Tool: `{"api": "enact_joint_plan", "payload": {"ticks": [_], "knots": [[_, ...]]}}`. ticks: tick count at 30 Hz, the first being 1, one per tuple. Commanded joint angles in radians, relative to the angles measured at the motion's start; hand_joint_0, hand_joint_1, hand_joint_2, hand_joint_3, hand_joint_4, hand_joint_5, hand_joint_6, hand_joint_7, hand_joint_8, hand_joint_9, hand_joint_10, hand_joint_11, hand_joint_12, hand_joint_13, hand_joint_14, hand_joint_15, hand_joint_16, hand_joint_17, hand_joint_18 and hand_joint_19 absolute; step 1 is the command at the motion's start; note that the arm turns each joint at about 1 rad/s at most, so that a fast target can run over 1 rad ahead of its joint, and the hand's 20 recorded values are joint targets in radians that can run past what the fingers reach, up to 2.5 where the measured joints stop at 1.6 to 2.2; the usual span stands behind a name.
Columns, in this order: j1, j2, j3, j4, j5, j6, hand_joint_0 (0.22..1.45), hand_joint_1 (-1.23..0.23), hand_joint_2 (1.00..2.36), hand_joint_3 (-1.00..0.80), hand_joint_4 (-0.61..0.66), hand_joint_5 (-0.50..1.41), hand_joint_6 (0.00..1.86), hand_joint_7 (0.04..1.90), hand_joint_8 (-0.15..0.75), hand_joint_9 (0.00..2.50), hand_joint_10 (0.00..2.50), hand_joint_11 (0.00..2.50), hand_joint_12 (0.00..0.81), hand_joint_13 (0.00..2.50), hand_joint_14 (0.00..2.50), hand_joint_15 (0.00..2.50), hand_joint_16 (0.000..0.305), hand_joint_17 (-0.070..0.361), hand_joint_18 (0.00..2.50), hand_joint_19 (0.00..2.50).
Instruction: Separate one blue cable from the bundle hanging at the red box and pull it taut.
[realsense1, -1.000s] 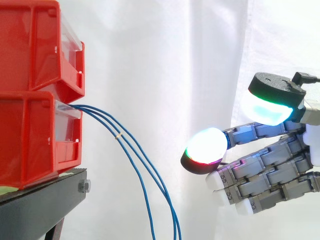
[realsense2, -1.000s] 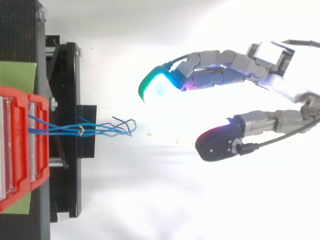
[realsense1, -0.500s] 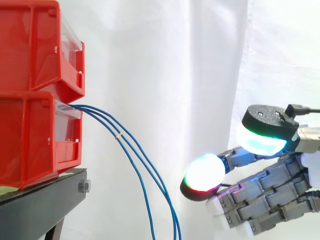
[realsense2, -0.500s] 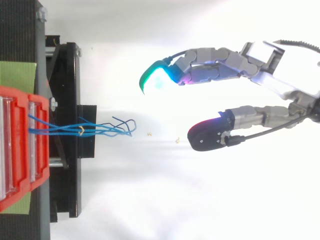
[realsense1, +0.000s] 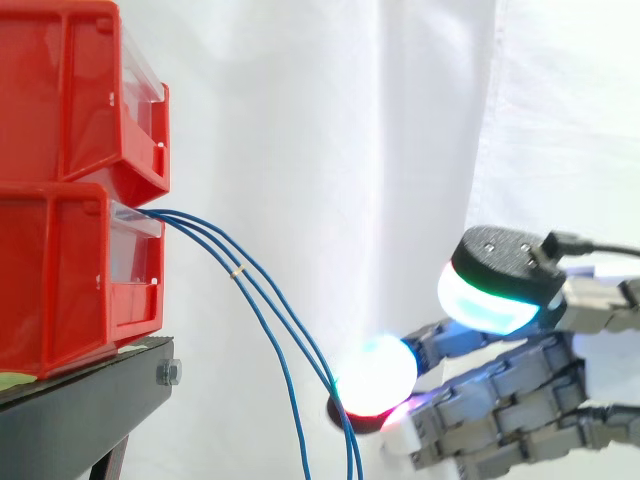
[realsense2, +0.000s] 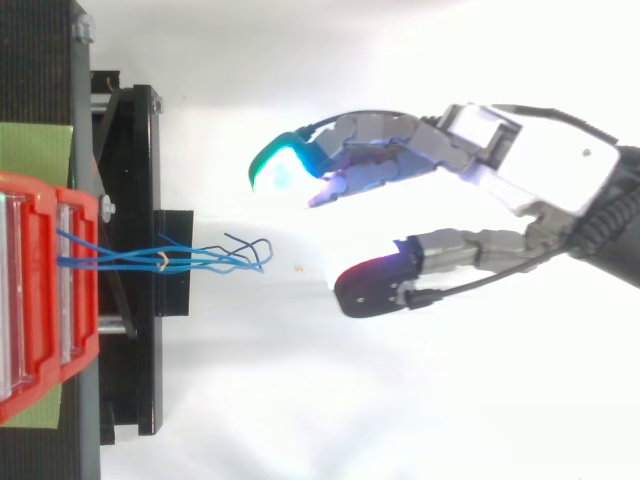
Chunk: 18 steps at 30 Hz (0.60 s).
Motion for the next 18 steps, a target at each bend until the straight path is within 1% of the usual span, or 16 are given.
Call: {"api": "enact_joint_plan", "payload": {"ticks": [1,3,6,9,11,12,13,15,16,17,18], "knots": [[-0.002,-0.041,0.044,-0.002,-0.011,0.033,0.59,-0.68,1.0,-0.44,0.33,-0.18,0.5,0.77,0.312,0.71,0.0,0.12,0.295,0.49,0.0,0.07,0.032,0.072,0.37,0.21],[-0.002,-0.047,0.061,-0.015,-0.022,0.033,0.59,-0.68,1.0,-0.45,0.33,-0.18,0.5,0.77,0.312,0.72,0.0,0.12,0.294,0.49,0.0,0.07,0.032,0.072,0.37,0.22],[0.0,-0.047,0.062,-0.007,-0.026,0.025,0.59,-0.68,1.0,-0.44,0.33,-0.18,0.5,0.77,0.312,0.72,0.0,0.12,0.294,0.49,0.0,0.08,0.032,0.071,0.37,0.22],[0.0,-0.051,0.062,0.016,-0.028,0.015,0.59,-0.68,1.0,-0.44,0.33,-0.18,0.5,0.77,0.312,0.72,0.0,0.12,0.293,0.49,0.0,0.07,0.032,0.071,0.37,0.22],[-0.002,-0.067,0.07,0.038,-0.028,0.016,0.59,-0.68,1.0,-0.44,0.32,-0.18,0.5,0.77,0.312,0.72,0.0,0.13,0.294,0.5,0.0,0.08,0.032,0.071,0.37,0.22],[-0.003,-0.078,0.074,0.045,-0.035,0.019,0.59,-0.68,1.0,-0.45,0.33,-0.17,0.5,0.77,0.313,0.72,0.0,0.13,0.294,0.5,0.0,0.08,0.032,0.071,0.37,0.23],[-0.005,-0.092,0.084,0.048,-0.04,0.024,0.59,-0.68,1.0,-0.44,0.33,-0.17,0.5,0.77,0.313,0.72,0.0,0.13,0.293,0.5,0.0,0.08,0.032,0.071,0.37,0.23],[-0.009,-0.121,0.12,0.047,-0.057,0.045,0.59,-0.68,1.0,-0.44,0.32,-0.17,0.5,0.77,0.314,0.72,0.0,0.13,0.296,0.5,0.0,0.08,0.032,0.071,0.37,0.22],[-0.009,-0.129,0.134,0.044,-0.063,0.055,0.59,-0.68,1.0,-0.45,0.32,-0.18,0.5,0.78,0.314,0.72,0.0,0.17,0.298,0.5,0.0,0.09,0.032,0.071,0.38,0.23],[-0.011,-0.147,0.153,0.039,-0.074,0.064,0.59,-0.69,1.0,-0.45,0.31,-0.18,0.5,0.8,0.311,0.73,0.01,0.24,0.305,0.52,0.0,0.11,0.032,0.072,0.38,0.24],[-0.011,-0.153,0.165,0.038,-0.08,0.068,0.59,-0.7,1.0,-0.45,0.31,-0.18,0.5,0.81,0.311,0.73,0.01,0.27,0.307,0.52,0.0,0.12,0.033,0.073,0.38,0.25]]}}
